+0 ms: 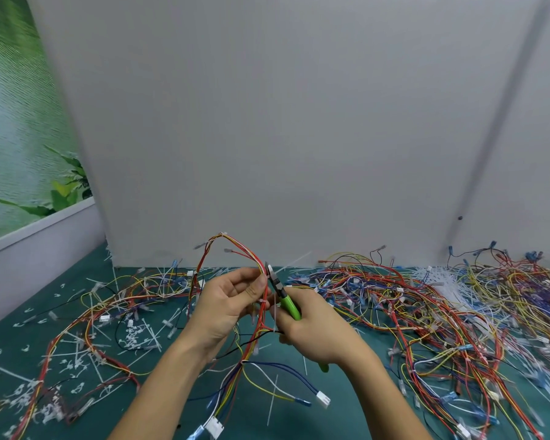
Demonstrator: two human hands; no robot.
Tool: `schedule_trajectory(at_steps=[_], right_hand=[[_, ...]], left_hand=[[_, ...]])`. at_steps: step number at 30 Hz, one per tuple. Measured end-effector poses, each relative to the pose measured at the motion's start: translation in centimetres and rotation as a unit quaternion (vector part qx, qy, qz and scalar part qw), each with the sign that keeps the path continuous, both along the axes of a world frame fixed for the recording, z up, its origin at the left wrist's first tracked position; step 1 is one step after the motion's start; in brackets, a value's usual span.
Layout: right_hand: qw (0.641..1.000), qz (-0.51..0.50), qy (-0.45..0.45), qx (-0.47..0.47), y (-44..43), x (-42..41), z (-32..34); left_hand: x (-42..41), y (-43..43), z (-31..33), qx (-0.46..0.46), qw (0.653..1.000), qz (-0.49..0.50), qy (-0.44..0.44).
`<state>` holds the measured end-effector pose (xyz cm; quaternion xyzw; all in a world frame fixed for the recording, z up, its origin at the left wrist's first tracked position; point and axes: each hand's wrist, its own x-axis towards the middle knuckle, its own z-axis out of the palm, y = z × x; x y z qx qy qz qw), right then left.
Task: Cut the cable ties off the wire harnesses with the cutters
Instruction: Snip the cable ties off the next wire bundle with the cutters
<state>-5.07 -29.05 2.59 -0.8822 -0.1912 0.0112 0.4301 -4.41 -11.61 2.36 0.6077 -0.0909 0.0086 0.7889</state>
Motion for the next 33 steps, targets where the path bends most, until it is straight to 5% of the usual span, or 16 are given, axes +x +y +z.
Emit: schedule_trajectory(at_steps=[33], right_hand=[[0.997,-0.038,-0.058,0.041,0.56,0.55,-0.98]], left_hand=[[-0.26,-0.52,-0.16,0.067,0.991,0.039,-0.112]])
